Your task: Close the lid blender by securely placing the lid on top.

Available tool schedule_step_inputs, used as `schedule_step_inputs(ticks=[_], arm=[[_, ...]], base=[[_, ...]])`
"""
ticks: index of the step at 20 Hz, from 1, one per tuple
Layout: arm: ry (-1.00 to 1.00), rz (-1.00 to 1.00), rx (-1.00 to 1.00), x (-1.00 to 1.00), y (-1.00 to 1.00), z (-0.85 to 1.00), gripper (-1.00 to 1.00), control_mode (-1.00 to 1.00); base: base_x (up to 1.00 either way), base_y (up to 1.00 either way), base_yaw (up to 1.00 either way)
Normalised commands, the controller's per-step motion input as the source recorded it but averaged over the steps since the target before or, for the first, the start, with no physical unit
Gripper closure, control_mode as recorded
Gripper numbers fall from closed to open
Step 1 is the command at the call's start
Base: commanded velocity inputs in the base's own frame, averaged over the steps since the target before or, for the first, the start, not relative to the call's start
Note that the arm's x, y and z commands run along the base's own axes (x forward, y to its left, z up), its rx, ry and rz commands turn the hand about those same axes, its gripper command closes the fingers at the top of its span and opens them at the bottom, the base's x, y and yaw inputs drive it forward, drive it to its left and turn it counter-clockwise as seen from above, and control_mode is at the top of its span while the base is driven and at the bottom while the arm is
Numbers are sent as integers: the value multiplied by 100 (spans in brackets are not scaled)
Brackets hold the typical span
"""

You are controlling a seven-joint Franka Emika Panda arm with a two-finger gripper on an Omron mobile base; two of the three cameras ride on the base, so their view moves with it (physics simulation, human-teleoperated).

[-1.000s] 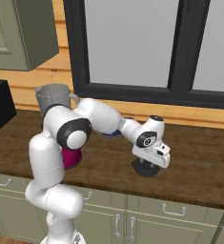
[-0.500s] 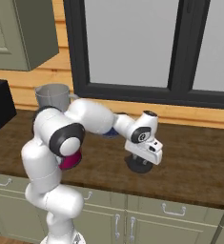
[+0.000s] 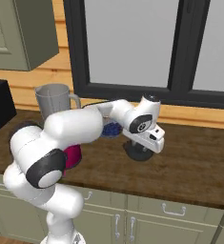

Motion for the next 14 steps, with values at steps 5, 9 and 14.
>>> schedule_step_inputs(ticks=[5,9,14], arm=[[-20,-3,0,-57,34,100,100,-100],[-20,-4,0,-42,59,100,100,-100],[-17,-1,0,-19,76,100,100,-100]], base=[[0,0,0],[0,0,0],[0,0,0]])
